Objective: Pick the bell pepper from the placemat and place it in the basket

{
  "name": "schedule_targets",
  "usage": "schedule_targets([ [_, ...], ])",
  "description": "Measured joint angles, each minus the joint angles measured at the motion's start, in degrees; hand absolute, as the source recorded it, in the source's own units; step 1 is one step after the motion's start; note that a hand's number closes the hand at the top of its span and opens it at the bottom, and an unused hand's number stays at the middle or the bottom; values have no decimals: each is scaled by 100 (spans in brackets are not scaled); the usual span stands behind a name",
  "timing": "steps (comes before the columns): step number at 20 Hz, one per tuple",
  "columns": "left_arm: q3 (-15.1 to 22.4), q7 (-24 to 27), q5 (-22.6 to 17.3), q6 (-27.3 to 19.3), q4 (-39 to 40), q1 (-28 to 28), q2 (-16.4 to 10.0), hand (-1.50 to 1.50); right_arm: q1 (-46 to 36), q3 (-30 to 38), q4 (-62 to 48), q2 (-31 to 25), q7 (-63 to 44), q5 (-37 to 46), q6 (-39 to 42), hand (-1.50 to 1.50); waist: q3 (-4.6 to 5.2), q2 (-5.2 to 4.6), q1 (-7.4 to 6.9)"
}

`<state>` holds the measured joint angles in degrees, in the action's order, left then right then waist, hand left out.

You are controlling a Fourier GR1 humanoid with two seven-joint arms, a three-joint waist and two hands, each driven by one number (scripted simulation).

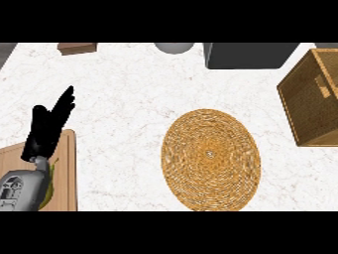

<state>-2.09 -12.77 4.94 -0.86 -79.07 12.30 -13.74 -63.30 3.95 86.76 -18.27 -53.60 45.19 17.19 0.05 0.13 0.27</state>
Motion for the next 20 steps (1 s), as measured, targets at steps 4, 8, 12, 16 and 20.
schedule_targets([
  [4,62,-59,22,-34,-126,-42,82,0,-8,-54,-482,-668,199,261,486,150,0,-5,-23],
  [8,19,-80,33,-25,-130,-28,58,0,202,81,-859,-1156,460,326,747,150,-3,-12,-28],
  [12,-4,-113,6,29,-184,-65,56,0,526,300,-1209,-1710,990,382,762,150,-6,-18,-29],
  [16,-29,-67,39,30,-125,-71,74,0,823,589,-1599,-2151,1674,333,628,150,-7,-20,-38],
  [20,-37,-56,46,78,-147,-86,89,0,1184,801,-1797,-2339,2324,188,503,150,-8,-16,-37],
])
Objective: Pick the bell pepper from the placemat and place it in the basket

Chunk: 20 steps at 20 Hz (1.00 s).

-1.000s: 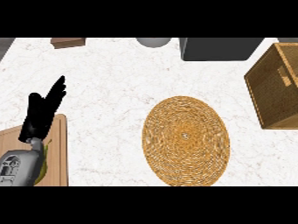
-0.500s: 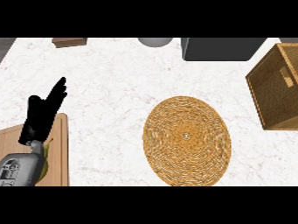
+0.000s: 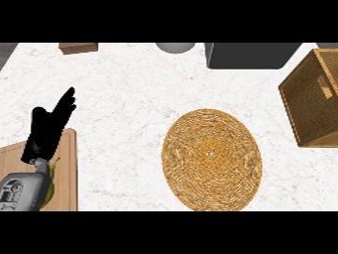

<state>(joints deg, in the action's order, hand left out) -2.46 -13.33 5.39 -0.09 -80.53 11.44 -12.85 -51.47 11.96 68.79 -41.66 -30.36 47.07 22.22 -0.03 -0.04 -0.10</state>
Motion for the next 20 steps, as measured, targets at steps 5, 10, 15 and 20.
schedule_targets([
  [5,-117,89,-63,144,36,-28,-85,0,401,185,-405,-93,747,-66,-342,150,1,-5,-16],
  [10,-91,47,49,17,214,175,59,0,617,227,-1075,-92,1353,24,-740,150,1,-12,-24],
  [15,-95,-79,36,120,66,168,1,0,666,599,-1654,87,1444,-257,-948,-150,-1,-13,-48],
  [20,-135,-95,20,150,47,161,17,0,759,882,-1911,337,1621,-564,-1270,-150,0,-7,-32],
])
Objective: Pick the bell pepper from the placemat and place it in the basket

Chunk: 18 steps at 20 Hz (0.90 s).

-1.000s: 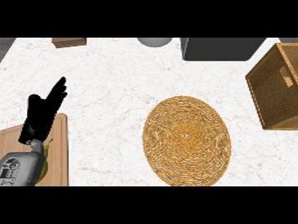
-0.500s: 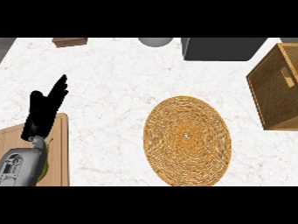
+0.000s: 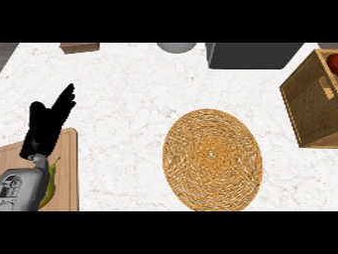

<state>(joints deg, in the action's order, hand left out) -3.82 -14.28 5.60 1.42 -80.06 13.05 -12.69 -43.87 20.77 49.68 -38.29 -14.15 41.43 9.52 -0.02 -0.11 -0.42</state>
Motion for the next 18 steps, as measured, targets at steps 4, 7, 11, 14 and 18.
schedule_targets([
  [4,48,42,86,-58,16,-13,74,0,43,241,-171,97,355,-173,-539,-150,-2,-5,-10],
  [7,-25,43,49,8,11,-13,-5,0,6,508,-260,59,588,-349,-925,-150,-3,-6,-12],
  [11,-37,-26,29,13,-91,-72,15,0,121,813,-101,47,660,-500,-1514,-150,-1,6,10],
  [14,-32,3,64,-10,-95,-104,33,0,236,1159,-31,-153,591,-743,-1630,-150,0,13,41],
  [18,-61,94,72,-34,-8,-111,66,0,440,1706,-174,-615,581,-1145,-1532,-150,1,13,79],
])
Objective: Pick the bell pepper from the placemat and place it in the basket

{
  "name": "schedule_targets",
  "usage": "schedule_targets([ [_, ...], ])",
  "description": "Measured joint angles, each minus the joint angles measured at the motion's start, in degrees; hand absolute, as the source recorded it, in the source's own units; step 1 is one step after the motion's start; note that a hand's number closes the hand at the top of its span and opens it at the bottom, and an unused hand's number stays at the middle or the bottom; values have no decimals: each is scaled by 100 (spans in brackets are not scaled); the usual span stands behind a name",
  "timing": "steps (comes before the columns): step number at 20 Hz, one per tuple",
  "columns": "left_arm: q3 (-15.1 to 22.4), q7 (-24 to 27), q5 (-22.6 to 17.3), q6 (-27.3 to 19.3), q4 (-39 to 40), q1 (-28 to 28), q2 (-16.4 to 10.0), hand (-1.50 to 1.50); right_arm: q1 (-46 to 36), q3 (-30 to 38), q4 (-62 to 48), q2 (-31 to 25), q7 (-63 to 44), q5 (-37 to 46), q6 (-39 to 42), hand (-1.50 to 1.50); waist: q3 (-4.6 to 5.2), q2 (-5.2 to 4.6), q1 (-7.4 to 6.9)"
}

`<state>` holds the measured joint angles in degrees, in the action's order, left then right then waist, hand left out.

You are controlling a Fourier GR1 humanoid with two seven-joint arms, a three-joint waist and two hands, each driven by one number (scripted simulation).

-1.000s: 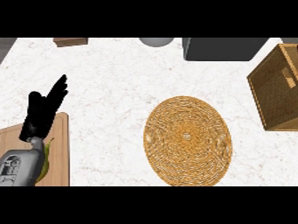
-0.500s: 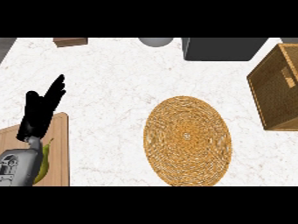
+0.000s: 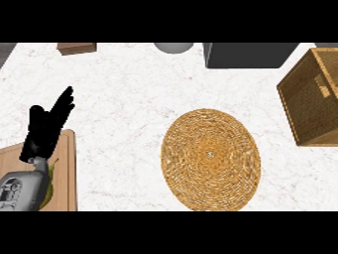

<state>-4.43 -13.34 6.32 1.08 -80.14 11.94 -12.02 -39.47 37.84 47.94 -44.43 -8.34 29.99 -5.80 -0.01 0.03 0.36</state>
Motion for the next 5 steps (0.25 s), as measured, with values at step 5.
schedule_targets([
  [5,-8,10,19,9,-95,-152,-2,0,816,658,54,-455,240,-596,487,-150,0,12,38],
])
